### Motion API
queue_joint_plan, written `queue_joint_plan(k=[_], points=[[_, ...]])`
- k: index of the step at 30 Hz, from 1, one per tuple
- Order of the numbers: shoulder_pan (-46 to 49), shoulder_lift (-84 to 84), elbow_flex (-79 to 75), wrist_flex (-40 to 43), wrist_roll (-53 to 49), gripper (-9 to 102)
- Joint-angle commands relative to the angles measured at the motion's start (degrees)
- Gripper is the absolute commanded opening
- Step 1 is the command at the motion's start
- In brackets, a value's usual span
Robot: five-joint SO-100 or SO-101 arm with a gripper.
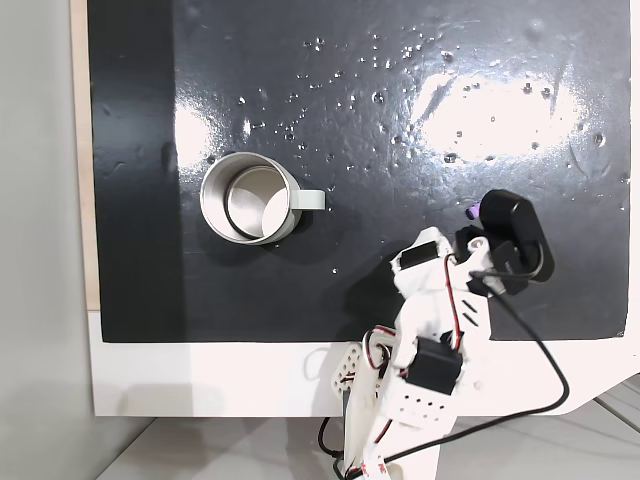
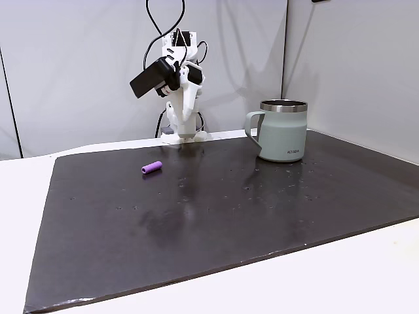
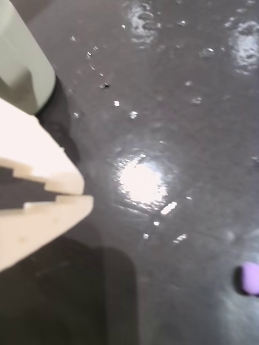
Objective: Grasp a pengrip and put it in the cup.
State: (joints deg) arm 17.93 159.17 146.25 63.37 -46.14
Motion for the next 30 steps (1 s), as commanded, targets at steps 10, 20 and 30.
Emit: queue_joint_plan(k=[10, 20, 30], points=[[8.9, -31.5, -15.9, -10.5, -11.9, 0], [13.9, -47.4, -26.6, -6.4, -19.8, 22], [16.4, -59.4, -34.4, -5.4, -22.9, 23]])
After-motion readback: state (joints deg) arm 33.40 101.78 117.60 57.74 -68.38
